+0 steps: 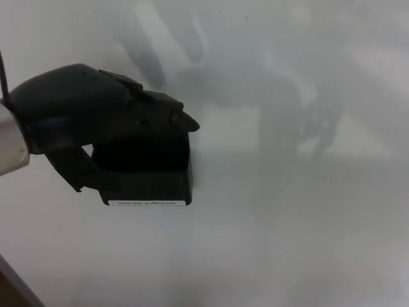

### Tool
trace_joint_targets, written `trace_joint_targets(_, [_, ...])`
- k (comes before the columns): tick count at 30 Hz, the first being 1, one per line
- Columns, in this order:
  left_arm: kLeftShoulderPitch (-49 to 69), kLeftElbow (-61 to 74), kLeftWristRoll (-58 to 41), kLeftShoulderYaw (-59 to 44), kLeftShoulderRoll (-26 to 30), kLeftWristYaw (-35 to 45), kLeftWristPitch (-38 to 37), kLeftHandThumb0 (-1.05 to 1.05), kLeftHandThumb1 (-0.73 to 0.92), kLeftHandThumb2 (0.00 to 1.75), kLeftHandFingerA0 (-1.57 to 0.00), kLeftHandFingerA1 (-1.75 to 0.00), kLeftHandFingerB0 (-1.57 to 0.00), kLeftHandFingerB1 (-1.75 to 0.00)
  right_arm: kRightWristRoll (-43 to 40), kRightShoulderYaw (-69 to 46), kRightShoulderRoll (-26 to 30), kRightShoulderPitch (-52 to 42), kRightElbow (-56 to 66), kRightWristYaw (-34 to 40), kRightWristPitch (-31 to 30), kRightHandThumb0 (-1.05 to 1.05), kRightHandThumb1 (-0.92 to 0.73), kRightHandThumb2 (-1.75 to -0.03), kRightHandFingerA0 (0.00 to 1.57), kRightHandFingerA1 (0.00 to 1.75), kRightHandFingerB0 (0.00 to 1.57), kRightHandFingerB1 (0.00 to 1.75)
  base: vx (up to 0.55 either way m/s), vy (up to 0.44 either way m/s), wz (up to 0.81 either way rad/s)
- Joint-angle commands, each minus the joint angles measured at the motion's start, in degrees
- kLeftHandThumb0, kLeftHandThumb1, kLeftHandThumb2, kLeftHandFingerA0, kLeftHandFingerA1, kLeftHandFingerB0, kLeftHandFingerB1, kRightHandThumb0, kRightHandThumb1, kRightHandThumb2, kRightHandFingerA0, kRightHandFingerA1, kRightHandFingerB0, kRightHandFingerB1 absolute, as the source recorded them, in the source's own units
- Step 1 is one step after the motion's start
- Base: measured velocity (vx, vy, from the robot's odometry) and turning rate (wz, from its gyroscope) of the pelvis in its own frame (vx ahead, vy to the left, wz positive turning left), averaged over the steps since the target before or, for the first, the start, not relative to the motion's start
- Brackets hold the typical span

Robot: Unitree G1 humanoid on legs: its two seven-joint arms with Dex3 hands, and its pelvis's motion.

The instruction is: A magnetic marker holder is on the left hand side of the white board, the robot put the index and middle finger into the opening of the container and pull off the magnetic holder and hand it to a human on the left hand side.

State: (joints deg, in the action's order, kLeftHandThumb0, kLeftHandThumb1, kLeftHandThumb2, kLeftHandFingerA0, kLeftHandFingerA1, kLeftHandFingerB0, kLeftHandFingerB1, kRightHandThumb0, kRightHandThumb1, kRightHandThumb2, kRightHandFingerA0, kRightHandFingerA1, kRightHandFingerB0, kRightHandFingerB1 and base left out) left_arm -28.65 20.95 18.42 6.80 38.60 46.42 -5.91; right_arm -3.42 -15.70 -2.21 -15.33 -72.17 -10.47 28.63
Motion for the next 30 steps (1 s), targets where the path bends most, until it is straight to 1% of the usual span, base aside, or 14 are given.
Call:
trace_joint_targets(1, [-4.62,-0.1,8.06,5.45,1.4,5.61,11.54,-0.24,0.44,0.57,-0.24,-0.34,-0.22,-0.32,-0.07,2.32,-2.99,5.39,1.7,-5.87,7.96,-0.53,-0.73,-0.62,0.79,0.52,0.38,0.33,0.0,0.0,0.0])
trace_joint_targets(3, [-6.04,-0.81,8.69,7.03,1.37,7.28,13.9,-0.11,0.38,0.88,-0.11,-0.51,-0.1,-0.5,-0.12,2.46,-2.99,5.47,1.76,-5.82,7.77,-0.56,-0.73,-0.62,0.78,0.52,0.36,0.32,0.0,0.0,0.0])
trace_joint_targets(7, [-7.74,-2.33,8.36,8.67,1.27,9.6,17.43,-0.1,0.39,0.89,-0.11,-0.52,-0.09,-0.5,-0.2,2.69,-2.82,5.61,1.63,-5.86,7.42,-0.58,-0.71,-0.61,0.79,0.52,0.37,0.32,0.0,0.0,0.0])
trace_joint_targets(8, [-8.41,-2.86,8.04,9.21,1.37,10.35,18.13,-0.1,0.39,0.89,-0.11,-0.52,-0.09,-0.5,-0.64,2.5,-2.81,5.71,1.55,-6.39,7.12,-0.58,-0.71,-0.61,0.79,0.52,0.37,0.32,0.0,0.0,0.0])
trace_joint_targets(9, [-8.96,-2.94,7.79,9.48,1.49,11.37,19.62,-0.15,0.45,0.56,-0.25,-0.34,-0.21,-0.31,-0.65,2.57,-2.78,5.7,1.53,-6.42,7.24,-0.58,-0.72,-0.61,0.79,0.52,0.37,0.33,0.0,0.0,0.0])
trace_joint_targets(12, [-10.29,-3.04,7.32,10.08,1.52,13.57,23.44,-0.11,0.49,0.54,-0.37,-0.38,-0.22,-0.29,-0.73,2.6,-2.76,5.67,1.58,-6.43,7.4,-0.55,-0.72,-0.62,0.8,0.53,0.37,0.33,0.0,0.0,0.0])
trace_joint_targets(16, [-14.59,-4.26,6.61,12.09,1.63,19.94,32.97,-0.11,0.53,0.56,-0.58,-0.42,-0.18,-0.28,-0.05,3.23,-2.62,5.43,1.71,-5.56,7.95,-0.54,-0.73,-0.62,0.81,0.52,0.37,0.32,0.0,0.0,0.0])
trace_joint_targets(17, [-15.52,-4.62,6.29,12.34,1.7,20.87,34.06,-0.04,0.4,0.86,-0.68,-0.74,-0.04,-0.45,-0.49,2.96,-2.7,5.46,1.68,-6.22,7.9,-0.54,-0.69,-0.62,0.8,0.54,0.35,0.32,0.0,0.0,0.0])
trace_joint_targets(20, [-18.94,-5.51,6.12,13.88,2.33,24.46,37.71,-0.05,0.43,0.87,-0.68,-0.77,-0.04,-0.45,0.42,3.69,-2.47,5.33,1.58,-5.22,8.44,-0.57,-0.73,-0.62,0.8,0.52,0.36,0.32,0.0,0.0,0.0])
trace_joint_targets(21, [-20.43,-6.23,6.21,14.55,2.43,25.64,38.56,-0.08,0.55,0.56,-0.62,-0.56,-0.16,-0.28,0.39,3.71,-2.49,5.47,1.7,-5.12,8.45,-0.53,-0.71,-0.62,0.79,0.52,0.35,0.31,0.0,0.0,0.0])
trace_joint_targets(23, [-22.65,-7.34,6.14,15.46,2.53,27.25,39.51,-0.09,0.55,0.56,-0.62,-0.56,-0.17,-0.28,0.36,3.77,-2.51,5.68,1.88,-4.98,8.49,-0.54,-0.71,-0.62,0.79,0.52,0.35,0.31,0.0,0.0,0.0])
trace_joint_targets(24, [-23.51,-7.84,5.81,15.72,2.69,27.92,39.04,-0.08,0.42,0.87,-0.49,-0.66,-0.03,-0.45,0.63,3.99,-2.44,5.69,1.92,-4.65,8.68,-0.53,-0.72,-0.63,0.79,0.52,0.35,0.31,0.0,0.0,0.0])
trace_joint_targets(29, [-27.13,-9.1,5.84,17.81,2.8,30.27,39.97,-0.1,0.43,0.87,-0.51,-0.67,0.0,-0.43,0.41,4.09,-2.37,5.73,1.97,-4.79,8.65,-0.54,-0.7,-0.62,0.78,0.52,0.35,0.31,0.0,0.0,0.0])
trace_joint_targets(30, [-27.78,-9.33,5.98,18.26,2.68,30.34,38.89,-0.19,0.53,0.57,-0.68,-0.7,-0.15,-0.28,0.4,4.1,-2.36,5.69,1.97,-4.71,8.69,-0.54,-0.7,-0.62,0.78,0.52,0.35,0.31,0.0,0.0,0.0])
